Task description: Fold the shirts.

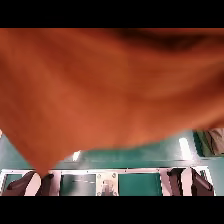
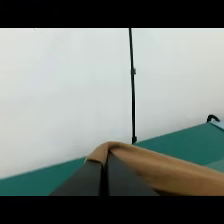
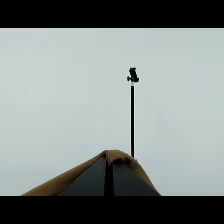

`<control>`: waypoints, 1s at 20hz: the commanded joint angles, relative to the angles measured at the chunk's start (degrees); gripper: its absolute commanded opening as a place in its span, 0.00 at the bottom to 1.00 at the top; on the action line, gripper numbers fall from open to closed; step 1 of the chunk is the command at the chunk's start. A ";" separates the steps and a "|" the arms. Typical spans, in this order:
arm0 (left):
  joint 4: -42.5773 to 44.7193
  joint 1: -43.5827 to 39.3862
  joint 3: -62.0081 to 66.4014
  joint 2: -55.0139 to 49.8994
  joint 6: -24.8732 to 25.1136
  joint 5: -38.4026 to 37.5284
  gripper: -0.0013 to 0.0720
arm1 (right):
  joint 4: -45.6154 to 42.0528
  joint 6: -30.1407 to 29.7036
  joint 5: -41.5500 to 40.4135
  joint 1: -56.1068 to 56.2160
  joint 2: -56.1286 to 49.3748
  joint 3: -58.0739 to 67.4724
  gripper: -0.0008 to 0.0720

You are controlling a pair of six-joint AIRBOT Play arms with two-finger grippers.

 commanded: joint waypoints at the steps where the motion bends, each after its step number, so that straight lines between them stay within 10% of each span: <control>1: -5.44 0.02 -10.69 -4.70 2.16 -2.14 0.05 | 3.23 -0.28 5.29 2.03 -5.05 -6.49 0.03; 9: -13.05 -6.21 -29.51 -31.21 15.74 5.18 0.04 | -2.60 -2.23 -5.42 26.12 -36.06 -20.17 0.03; 13: -12.90 -13.70 -27.67 -47.32 16.50 18.71 0.04 | 0.02 -2.10 -9.88 28.83 -56.13 -14.86 0.03; 20: -9.73 -14.36 -14.36 -59.25 12.09 18.67 0.04 | -0.33 4.17 -4.57 28.24 -72.57 0.68 0.03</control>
